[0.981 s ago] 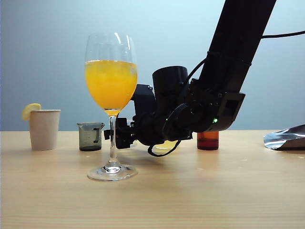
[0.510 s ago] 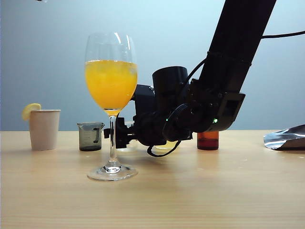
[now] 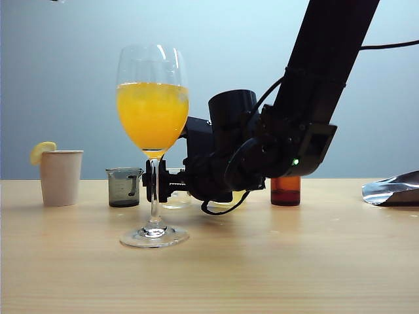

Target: Pick up the second measuring cup from the left, pour the orange juice inside into the goblet, and finally put the measuring cup back in its original place.

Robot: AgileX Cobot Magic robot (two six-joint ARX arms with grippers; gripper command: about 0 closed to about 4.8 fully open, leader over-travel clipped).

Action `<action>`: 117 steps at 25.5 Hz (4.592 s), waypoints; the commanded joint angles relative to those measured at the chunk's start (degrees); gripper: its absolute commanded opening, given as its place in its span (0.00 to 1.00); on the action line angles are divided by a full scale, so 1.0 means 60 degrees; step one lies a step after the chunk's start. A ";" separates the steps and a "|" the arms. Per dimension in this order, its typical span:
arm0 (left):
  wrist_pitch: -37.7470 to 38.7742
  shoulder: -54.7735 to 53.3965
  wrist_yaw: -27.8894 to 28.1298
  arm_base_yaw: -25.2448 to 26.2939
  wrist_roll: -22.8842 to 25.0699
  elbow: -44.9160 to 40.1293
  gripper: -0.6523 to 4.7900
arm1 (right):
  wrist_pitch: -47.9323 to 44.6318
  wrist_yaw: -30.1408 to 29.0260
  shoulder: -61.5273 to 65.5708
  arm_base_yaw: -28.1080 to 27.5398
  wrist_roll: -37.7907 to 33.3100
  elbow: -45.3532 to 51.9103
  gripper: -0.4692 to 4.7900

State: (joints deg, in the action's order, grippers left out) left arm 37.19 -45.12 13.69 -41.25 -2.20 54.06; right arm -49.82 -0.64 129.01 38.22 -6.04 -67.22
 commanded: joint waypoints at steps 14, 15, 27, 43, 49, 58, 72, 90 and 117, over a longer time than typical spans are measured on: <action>-0.0069 0.0022 0.0004 -0.0007 0.0011 0.0011 0.11 | 0.0200 -0.0204 -0.2342 0.0022 -0.0240 0.2728 0.86; -0.0069 0.0022 0.0004 -0.0007 0.0011 0.0011 0.11 | 0.0200 -0.0204 -0.2594 0.0022 -0.0240 0.2940 0.73; -0.0226 0.0335 -0.1086 -0.0007 0.0251 0.0011 0.11 | 0.4594 -0.0739 -0.7293 0.0015 -0.0124 0.4717 0.07; -0.0732 0.4583 -0.2186 -0.0011 -0.0991 -0.1723 0.11 | 1.1129 -0.0652 -1.5639 0.0007 0.0729 0.5355 0.07; -0.1770 0.6532 -0.2040 -0.0007 -0.1290 -0.3789 0.11 | 1.1289 0.0120 -1.8425 0.0007 0.0062 0.6834 0.07; -0.4433 0.7282 -0.2073 -0.0011 -0.2033 -0.7216 0.11 | 1.0714 0.0146 -2.1500 0.0007 -0.0040 0.9366 0.07; -0.5038 0.7355 -0.2138 -0.0007 -0.2138 -0.8925 0.11 | 1.0480 0.0339 -2.1489 -0.0015 -0.0029 1.0619 0.07; -0.4568 0.7508 -0.2932 0.2612 -0.2138 -0.8921 0.11 | 0.9551 0.2269 -2.1489 -0.0036 0.0040 1.1194 0.15; -0.4568 0.7508 -0.2823 0.7581 -0.2138 -0.8925 0.11 | 0.9377 0.1184 -2.1493 -0.5992 0.0266 1.1194 0.15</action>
State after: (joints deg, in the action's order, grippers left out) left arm 9.74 -0.08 -3.03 4.16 -15.07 0.45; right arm 8.38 7.92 0.03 2.22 -5.74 -0.27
